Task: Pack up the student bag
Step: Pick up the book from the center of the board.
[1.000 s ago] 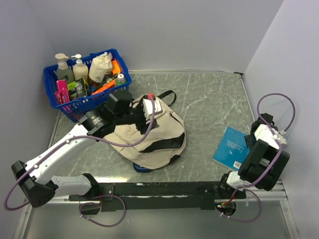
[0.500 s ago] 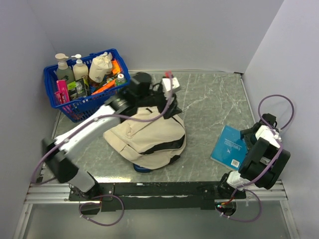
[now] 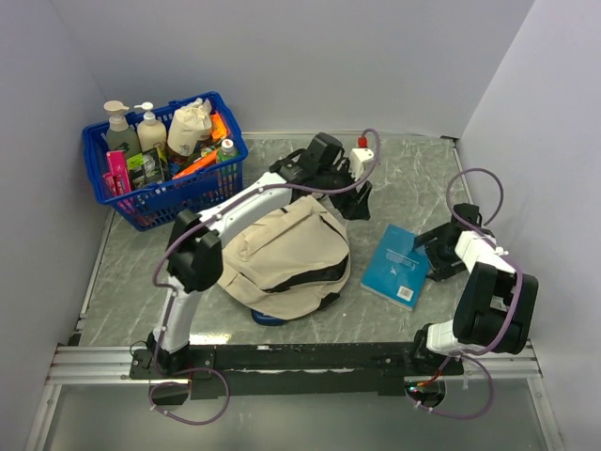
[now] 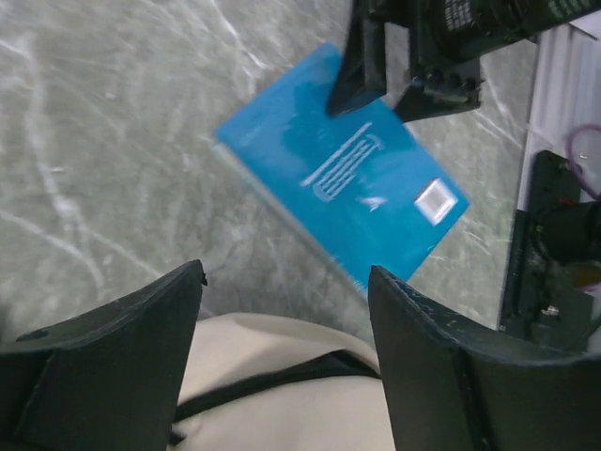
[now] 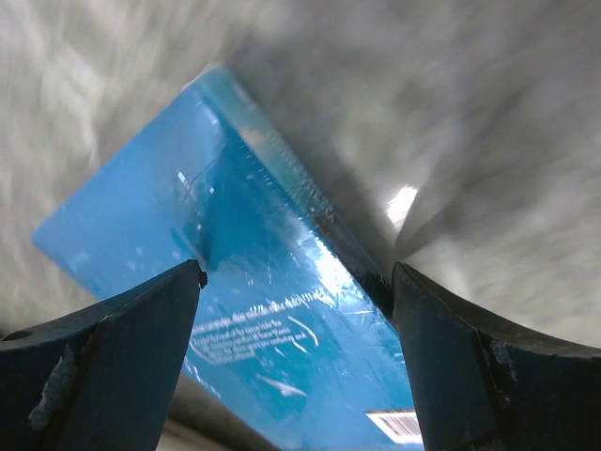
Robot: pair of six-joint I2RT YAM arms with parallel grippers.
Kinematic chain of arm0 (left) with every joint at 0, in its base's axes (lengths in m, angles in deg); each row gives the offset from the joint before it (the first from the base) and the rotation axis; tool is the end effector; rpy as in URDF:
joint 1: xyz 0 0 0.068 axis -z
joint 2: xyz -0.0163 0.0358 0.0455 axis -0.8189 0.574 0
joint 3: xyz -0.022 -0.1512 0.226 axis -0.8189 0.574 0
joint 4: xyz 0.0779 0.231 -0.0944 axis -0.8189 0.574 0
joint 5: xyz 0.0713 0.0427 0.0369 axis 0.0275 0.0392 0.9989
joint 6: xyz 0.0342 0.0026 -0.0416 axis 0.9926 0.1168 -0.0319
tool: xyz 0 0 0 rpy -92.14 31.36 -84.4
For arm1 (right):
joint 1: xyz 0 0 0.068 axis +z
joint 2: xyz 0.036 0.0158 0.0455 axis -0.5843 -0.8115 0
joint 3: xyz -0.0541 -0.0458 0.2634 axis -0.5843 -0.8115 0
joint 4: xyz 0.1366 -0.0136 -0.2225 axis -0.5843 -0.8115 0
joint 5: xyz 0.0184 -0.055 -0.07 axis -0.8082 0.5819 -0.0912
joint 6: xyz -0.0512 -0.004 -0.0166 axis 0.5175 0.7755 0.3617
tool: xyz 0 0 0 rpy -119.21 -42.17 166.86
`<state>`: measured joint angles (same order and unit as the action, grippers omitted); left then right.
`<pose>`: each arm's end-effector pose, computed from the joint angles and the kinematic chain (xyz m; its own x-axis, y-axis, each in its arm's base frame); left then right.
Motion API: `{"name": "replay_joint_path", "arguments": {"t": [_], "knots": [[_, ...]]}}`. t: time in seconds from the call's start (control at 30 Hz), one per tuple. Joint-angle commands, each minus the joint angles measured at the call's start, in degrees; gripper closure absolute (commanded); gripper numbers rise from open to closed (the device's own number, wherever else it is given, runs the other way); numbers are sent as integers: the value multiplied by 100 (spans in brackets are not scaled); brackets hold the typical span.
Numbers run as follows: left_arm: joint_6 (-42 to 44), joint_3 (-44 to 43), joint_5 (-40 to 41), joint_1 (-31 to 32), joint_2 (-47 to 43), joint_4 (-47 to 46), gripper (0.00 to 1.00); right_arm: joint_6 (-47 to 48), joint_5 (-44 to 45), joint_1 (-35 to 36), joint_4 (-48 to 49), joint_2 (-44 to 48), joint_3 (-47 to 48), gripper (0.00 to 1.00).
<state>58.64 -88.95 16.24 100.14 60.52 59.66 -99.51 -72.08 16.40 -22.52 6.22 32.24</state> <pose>0.3297 -0.3583 0.3136 -0.3609 0.4063 -0.8394 0.9248 0.2720 -0.2659 0.2321 -0.0793 0.1710 -0.3603 0.9108 -0.2018 0.8607 0.4079 0.3046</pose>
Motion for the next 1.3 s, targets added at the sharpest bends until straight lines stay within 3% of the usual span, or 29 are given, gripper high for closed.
{"name": "replay_joint_path", "arguments": {"t": [0.0,0.3,0.57,0.73,1.0,1.27], "knots": [[-470,-955,-755,10,803,515,27,-411,-348,283,-64,121,138,11],[-865,-1563,-975,10,1859,1070,28,292,-392,-499,296,956,-609,9],[-1718,-1282,-1915,-69,2131,-62,28,389,-778,-368,753,1044,-697,9],[-1990,-1019,-1847,-131,2193,-538,30,450,-736,-315,930,1124,-750,9],[-1885,-1457,-731,-113,2536,-179,35,284,-146,335,420,676,-293,8],[-1868,-1668,-1230,-140,2984,-118,35,72,-224,977,410,333,-38,8]]}}
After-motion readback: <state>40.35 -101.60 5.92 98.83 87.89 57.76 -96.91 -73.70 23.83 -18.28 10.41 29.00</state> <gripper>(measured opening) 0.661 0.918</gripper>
